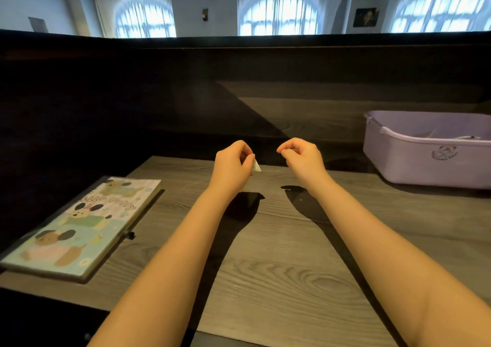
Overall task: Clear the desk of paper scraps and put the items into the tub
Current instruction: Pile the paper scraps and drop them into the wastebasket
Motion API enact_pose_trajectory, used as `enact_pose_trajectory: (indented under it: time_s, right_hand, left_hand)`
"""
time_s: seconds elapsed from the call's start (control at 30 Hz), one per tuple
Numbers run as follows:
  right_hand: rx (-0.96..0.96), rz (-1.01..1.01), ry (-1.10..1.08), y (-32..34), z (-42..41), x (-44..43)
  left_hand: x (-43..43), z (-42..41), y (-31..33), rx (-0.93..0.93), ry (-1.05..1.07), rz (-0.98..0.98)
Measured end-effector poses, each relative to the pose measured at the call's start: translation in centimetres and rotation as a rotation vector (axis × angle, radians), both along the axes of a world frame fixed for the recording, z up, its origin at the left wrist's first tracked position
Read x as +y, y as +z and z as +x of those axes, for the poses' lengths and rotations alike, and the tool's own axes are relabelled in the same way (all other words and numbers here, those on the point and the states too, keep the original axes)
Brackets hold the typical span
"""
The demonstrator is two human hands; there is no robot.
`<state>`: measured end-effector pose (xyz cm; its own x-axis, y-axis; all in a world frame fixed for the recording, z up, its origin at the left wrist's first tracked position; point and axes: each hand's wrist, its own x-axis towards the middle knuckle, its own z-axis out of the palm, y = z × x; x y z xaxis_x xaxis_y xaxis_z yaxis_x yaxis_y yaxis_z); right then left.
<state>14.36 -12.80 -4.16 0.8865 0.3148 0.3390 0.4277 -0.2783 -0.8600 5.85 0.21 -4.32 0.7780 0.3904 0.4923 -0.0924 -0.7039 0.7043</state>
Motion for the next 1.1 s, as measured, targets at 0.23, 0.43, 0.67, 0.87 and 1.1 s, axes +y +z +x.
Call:
enact_pose_trajectory:
  time_s: [0.23,0.43,0.67,0.87,1.1]
  right_hand:
    - [-0.057,0.031,0.005,3.5,-4.4,-1.3]
    - [-0.149,0.017,0.053,4.6,-10.8,-2.2]
    - [-0.249,0.005,0.117,5.6,-18.6,-2.4]
    - [-0.304,-0.057,0.214,4.4,-24.0,-1.6]
    - [-0.363,-0.163,0.311,1.2,-28.9,1.7]
  left_hand:
    - [-0.2,-4.5,3.0,-0.107,0.021,0.068]
    - [-0.9,-11.1,4.0,-0.178,0.033,0.165]
    - [-1.7,-19.3,4.4,-0.240,0.028,0.229]
    - [-0.7,-25.8,3.4,-0.233,0.063,0.273]
    - [2.1,-32.1,0.1,-0.158,0.173,0.290]
